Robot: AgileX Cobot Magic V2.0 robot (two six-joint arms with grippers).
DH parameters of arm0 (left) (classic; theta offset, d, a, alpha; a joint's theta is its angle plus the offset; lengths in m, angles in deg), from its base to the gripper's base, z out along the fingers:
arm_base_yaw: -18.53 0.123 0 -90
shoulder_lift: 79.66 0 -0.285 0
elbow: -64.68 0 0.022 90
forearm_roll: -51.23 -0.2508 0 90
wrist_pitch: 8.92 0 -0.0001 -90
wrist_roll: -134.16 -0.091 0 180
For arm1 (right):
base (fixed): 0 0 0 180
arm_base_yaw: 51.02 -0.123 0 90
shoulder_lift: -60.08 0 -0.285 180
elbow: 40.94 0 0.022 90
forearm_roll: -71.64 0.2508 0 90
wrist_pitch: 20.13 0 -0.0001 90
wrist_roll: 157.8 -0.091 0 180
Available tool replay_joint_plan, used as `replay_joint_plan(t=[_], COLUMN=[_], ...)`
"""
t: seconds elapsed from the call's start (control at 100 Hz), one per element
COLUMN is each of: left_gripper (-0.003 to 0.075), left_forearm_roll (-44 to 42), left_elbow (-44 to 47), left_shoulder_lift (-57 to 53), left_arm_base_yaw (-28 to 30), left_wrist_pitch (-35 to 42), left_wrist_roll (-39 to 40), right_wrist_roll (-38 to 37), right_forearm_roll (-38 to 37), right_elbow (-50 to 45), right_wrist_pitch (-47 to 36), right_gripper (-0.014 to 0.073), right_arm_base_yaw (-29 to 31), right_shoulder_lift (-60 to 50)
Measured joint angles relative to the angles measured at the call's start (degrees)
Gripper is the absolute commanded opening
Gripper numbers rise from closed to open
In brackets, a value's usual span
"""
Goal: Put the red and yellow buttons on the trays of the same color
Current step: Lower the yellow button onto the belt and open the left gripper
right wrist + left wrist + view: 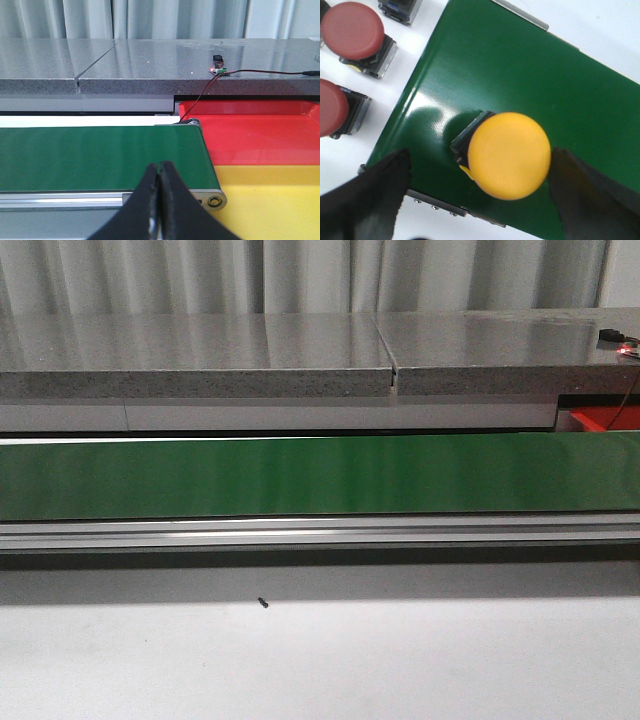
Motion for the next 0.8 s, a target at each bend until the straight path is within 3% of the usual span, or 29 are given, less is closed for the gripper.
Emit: replay_joint_plan(t=[0.24, 0.61, 0.8], left_gripper=[0.0587, 0.0587, 0.0587], left_forearm_roll=[0.3, -0.4, -5.2], left_elbow=[0.0, 0.2, 0.2], left_shoulder_lift=[-1.9, -16.4, -20.6], left_arm_base_yaw=[-2.7, -3.5, 0.2], left_wrist_pitch=[-0.1, -1.3, -5.1], left_wrist_roll=[-0.2, -0.4, 0.8], right_wrist_roll=[0.0, 0.0, 0.0], right_forearm_roll=[0.0, 0.0, 0.0], right_elbow=[0.0, 0.0, 0.0], right_wrist_pitch=[0.0, 0.0, 0.0], right_gripper=[-0.0091, -0.0091, -0.0091], right_arm_base_yaw=[0.0, 0.0, 0.0], right_shoulder_lift=[0.0, 0.0, 0.0])
